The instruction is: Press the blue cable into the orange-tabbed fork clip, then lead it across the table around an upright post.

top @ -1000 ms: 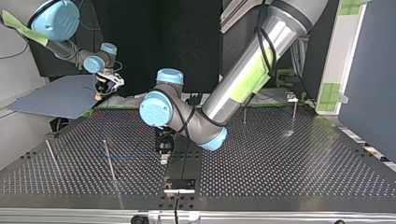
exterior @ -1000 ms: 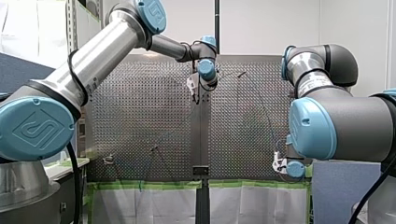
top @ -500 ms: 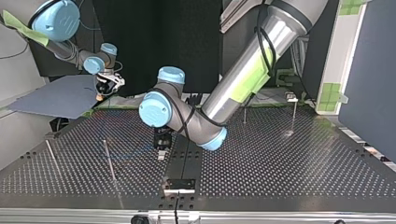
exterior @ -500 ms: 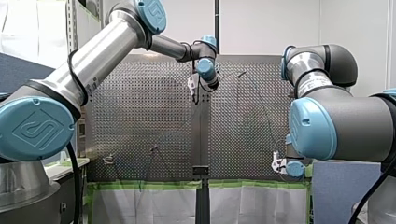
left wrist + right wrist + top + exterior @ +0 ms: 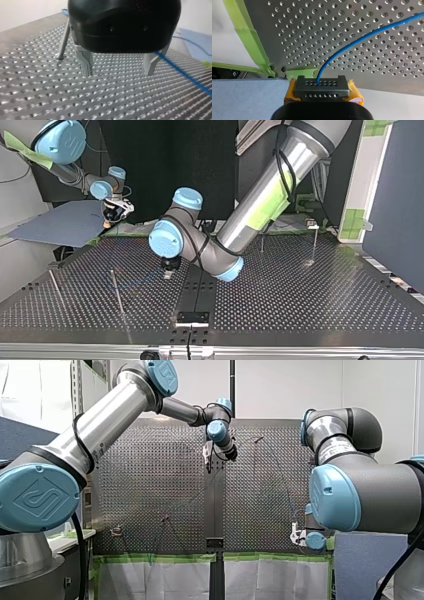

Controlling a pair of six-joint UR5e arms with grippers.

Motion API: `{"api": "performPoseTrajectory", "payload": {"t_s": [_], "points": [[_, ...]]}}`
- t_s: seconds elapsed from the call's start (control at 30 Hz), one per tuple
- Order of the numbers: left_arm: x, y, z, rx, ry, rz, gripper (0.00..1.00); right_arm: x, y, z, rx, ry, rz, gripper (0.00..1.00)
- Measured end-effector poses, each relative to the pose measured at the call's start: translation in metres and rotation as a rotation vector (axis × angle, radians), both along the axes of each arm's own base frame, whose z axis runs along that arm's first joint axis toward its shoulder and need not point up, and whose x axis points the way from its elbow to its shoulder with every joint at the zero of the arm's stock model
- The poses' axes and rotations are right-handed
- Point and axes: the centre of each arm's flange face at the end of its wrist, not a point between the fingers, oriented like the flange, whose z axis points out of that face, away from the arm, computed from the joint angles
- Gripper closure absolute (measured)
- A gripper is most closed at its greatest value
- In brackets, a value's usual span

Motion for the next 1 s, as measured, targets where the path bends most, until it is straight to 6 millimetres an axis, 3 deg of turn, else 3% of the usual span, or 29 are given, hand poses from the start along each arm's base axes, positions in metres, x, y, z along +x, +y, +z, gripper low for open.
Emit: {"api": "performPoseTrajectory", "payload": {"t_s": [0.7,1.0], "points": [[-0.027,0.006,-0.007,0.119,0.136,-0.025,0.00,0.001,0.000,0.000,0.009,0.000,0.003,0.98],[-0.044,0.010,0.031,0.103,0.094,-0.002,0.00,0.002,0.002,-0.001,0.019,0.003,0.004,0.98]]}}
